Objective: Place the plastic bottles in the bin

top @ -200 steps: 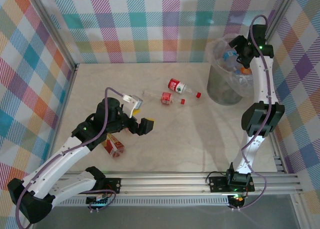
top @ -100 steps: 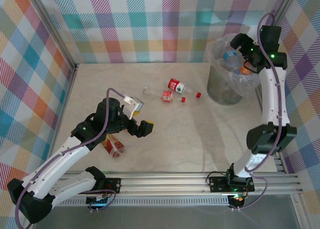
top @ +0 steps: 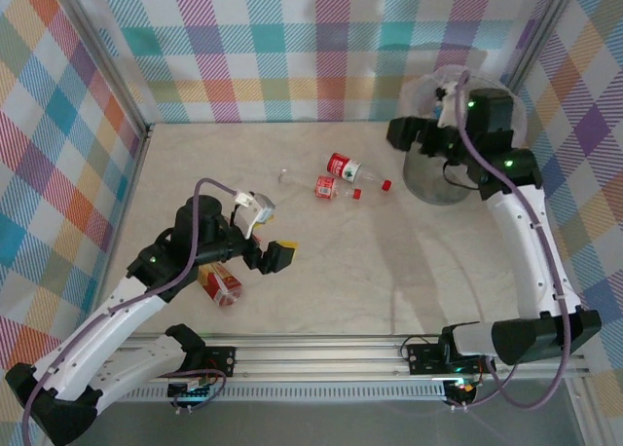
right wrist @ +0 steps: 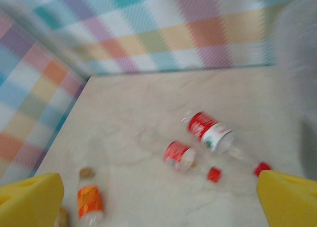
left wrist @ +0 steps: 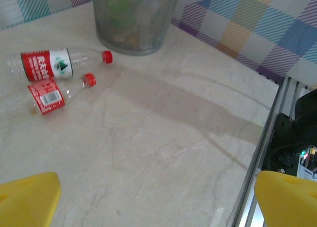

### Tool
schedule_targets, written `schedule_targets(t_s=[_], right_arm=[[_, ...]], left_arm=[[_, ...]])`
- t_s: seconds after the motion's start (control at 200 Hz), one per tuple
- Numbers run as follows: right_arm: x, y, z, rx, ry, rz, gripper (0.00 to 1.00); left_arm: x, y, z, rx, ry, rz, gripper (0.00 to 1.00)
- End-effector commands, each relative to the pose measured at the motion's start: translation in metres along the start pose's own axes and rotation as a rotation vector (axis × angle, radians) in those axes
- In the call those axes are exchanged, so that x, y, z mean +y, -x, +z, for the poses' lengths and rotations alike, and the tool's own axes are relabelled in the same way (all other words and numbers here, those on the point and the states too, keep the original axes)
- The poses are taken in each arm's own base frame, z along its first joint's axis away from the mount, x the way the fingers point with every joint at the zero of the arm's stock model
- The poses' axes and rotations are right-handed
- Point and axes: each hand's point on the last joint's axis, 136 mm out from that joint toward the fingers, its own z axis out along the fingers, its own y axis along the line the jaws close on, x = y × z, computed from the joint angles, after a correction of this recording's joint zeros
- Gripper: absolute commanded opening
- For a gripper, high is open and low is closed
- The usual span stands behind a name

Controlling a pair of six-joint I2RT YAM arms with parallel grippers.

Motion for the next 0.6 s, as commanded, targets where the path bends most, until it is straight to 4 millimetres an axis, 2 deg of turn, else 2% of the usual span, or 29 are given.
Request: schedule_targets(t_s=[0.0,0.085,0.205,0.32,0.595], right_arm=[[0.038,-0.029,0.004,0.086,0.142,-0.119,1.0],[0.051,-0.052,0.016,0.158,0.191,-0.141,1.0],[0.06,-0.081,0.041,0.256,0.219,-0.173,1.0],[0.064,-0.099,0.064,0.314,0.21,-0.218,1.0],[0.045,-0.13,0.124,0.436,0.139,-0.288,1.0]], left_arm=[[-0.003,0.009,-0.006,-0.06,-0.016,0.036,1.0],[-0.007,0.011,-0.008,-0.068,-0.034,0.04,1.0],[-0.01,0.014,-0.01,-0.089,-0.049,0.044,1.0],[-0.009,0.018,-0.014,-0.123,-0.039,0.05,1.0],[-0.004,0.02,-0.017,-0.149,-0.003,0.05,1.0]])
